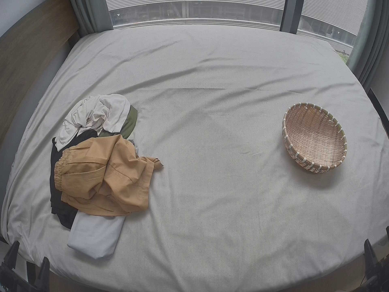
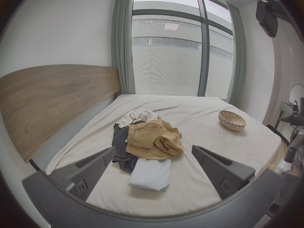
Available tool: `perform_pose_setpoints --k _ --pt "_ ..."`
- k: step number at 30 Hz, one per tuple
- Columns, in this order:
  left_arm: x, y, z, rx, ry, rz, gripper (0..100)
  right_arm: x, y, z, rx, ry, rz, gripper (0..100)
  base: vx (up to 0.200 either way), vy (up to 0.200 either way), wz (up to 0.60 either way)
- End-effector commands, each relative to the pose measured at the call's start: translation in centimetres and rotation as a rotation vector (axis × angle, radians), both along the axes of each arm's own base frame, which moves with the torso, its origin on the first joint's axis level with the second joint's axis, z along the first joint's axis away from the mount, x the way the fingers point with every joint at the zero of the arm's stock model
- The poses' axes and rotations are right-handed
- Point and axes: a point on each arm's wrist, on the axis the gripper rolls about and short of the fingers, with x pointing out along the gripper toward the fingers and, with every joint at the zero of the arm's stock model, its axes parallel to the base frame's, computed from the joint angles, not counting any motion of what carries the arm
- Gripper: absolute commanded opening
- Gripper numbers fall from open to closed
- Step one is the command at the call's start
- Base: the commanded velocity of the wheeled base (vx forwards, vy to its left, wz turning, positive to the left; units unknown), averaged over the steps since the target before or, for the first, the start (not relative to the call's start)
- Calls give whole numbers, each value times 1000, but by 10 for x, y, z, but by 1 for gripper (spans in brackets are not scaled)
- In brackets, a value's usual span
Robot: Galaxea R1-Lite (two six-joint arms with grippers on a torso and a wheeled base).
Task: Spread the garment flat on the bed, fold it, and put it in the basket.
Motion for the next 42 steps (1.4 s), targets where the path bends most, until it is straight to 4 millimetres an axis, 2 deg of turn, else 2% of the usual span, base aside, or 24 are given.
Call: perform_pose_setpoints --k 1,5,8,10,11,12,13,14,17,18,21,27,30,33,42 --pt "0 0 -5 3 3 -2 100 1 0 -5 2 12 -1 100 0 0 0" --pt "0 0 -5 9 3 -2 100 1 0 -5 3 10 -1 100 0 0 0" --pt "-1 0 6 -3 -34 -6 100 1 0 -5 3 10 -1 100 0 0 0" --pt "-10 1 76 -40 -170 -13 100 1 0 -5 2 10 -1 100 0 0 0" --pt "-8 2 99 -58 -180 -31 100 1 0 -5 0 11 1 100 0 0 0" --pt "-4 2 111 -68 -176 -47 100 1 0 -5 0 11 1 100 0 0 0" --pt "-4 2 111 -68 -176 -47 100 1 0 -5 0 11 1 100 0 0 0" --pt "7 2 123 -108 -127 -96 100 1 0 -5 2 12 1 100 0 0 0" --pt "32 -1 131 -220 -16 -161 100 1 0 -5 5 10 -2 100 0 0 0" --pt "32 -1 131 -220 -16 -161 100 1 0 -5 5 10 -2 100 0 0 0" --pt "67 -8 143 -342 116 -173 100 1 0 -5 3 10 -2 100 0 0 0" --pt "113 -9 145 -351 252 -89 100 1 0 -5 3 12 -2 100 0 0 0" --pt "128 -4 141 -364 286 -68 100 1 0 -5 3 10 -1 100 0 0 0" --pt "152 17 135 -411 300 -63 100 1 0 -5 2 10 -1 100 0 0 0" --pt "171 58 124 -509 312 -147 100 1 0 -5 2 12 -1 100 0 0 0"
